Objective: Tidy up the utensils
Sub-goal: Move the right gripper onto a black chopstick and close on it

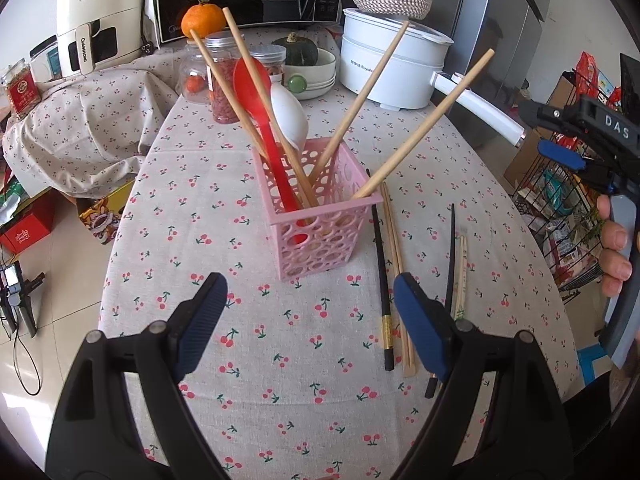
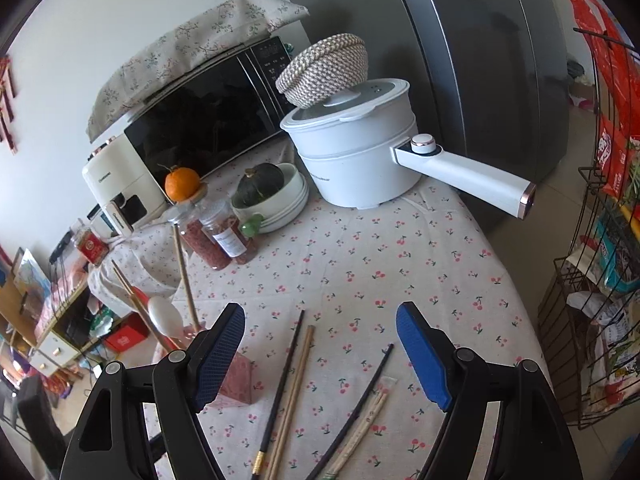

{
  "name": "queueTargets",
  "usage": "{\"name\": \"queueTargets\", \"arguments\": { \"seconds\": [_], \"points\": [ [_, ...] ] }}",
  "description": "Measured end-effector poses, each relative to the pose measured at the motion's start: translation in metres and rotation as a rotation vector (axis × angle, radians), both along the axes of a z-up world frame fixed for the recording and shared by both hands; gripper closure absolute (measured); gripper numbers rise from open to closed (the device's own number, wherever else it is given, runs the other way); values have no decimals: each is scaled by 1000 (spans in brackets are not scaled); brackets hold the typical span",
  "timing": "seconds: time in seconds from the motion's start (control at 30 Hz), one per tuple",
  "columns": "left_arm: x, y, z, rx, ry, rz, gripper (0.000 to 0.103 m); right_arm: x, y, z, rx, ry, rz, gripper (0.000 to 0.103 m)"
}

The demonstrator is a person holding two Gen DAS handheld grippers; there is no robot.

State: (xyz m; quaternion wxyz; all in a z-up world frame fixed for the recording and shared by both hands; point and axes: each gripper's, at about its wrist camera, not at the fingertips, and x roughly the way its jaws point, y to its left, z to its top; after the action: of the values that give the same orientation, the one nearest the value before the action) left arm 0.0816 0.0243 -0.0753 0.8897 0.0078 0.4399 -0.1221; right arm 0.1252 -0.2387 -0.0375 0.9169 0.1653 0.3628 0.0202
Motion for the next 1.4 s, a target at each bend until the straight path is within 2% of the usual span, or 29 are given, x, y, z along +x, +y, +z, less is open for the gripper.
{"name": "queueTargets", "arguments": {
  "seconds": [0.03,0.17,0.3,0.4,0.57,0.73,0.97,1.1,1.23,1.4],
  "points": [
    [1,1,-1,5,1,3,18,5,3,-8,-21,18,11,28],
    [6,5,0,29,-4,29,18,29,26,-43,-70,72,99,51],
    [9,11,3,35,-2,42,18,51,49,-76,-7,142,182,72],
    [10,15,4,18,8,42,18,65,63,-95,19,182,210,80],
    [13,20,7,-13,18,48,18,84,77,-119,37,243,235,84],
    [15,19,9,-22,26,47,18,94,89,-137,-18,276,227,85],
    [16,18,7,-18,39,39,18,92,108,-135,-183,266,241,84],
    [15,21,7,-25,41,46,18,84,118,-135,-302,245,259,89],
    [14,24,7,-27,43,51,18,80,110,-131,-273,268,270,93],
    [13,27,8,-37,50,52,18,72,98,-127,-210,359,303,95]
  ]
}}
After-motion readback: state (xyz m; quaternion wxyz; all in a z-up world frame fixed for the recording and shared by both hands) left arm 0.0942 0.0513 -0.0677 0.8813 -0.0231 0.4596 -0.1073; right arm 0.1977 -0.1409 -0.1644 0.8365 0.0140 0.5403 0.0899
